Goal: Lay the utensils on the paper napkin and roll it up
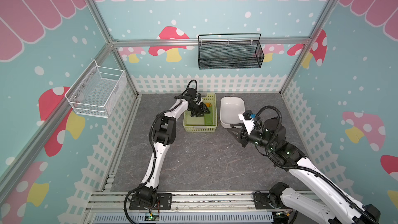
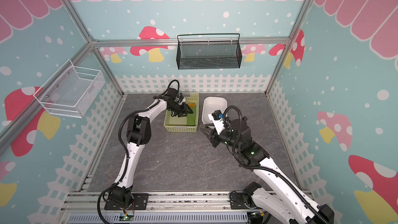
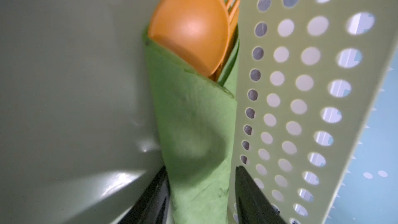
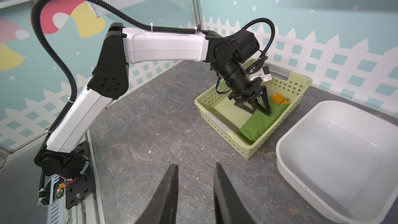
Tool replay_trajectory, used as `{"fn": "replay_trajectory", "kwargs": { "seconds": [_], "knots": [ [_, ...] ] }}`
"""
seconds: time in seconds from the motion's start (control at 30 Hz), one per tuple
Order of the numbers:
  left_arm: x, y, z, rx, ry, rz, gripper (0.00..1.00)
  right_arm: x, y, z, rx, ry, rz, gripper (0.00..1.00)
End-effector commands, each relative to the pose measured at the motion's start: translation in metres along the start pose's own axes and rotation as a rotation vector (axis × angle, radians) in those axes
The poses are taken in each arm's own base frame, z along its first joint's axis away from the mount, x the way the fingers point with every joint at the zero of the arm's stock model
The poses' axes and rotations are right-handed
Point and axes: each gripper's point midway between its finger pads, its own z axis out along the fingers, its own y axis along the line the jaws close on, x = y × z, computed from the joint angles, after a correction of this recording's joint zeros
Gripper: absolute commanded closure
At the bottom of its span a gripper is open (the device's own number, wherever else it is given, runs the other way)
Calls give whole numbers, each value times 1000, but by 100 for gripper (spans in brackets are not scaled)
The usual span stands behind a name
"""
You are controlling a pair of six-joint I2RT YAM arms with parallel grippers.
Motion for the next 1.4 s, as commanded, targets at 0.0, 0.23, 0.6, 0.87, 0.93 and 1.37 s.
{"fn": "replay_trajectory", "kwargs": {
  "seconds": [0.0, 0.23, 0.6, 0.87, 0.93, 1.37],
  "knots": [
    [2, 19, -16, -121, -18, -21, 34, -18, 0, -11, 24, -32, -39, 70],
    [1, -8, -55, -145, -84, 33, 3, -14, -27, -10, 171, 1, -20, 44],
    [26, -54, -127, -146, -228, 161, 0, 26, -128, -8, 562, 144, 96, 1],
    [56, 2, -205, -451, -498, 214, 0, 80, -215, -38, 864, 155, 159, 3],
    [65, 30, -222, -535, -557, 200, 0, 96, -235, -51, 947, 136, 166, 4],
    [86, 132, -290, -885, -995, 249, 0, 146, -299, -87, 1153, -56, -8, 1]
  ]
}}
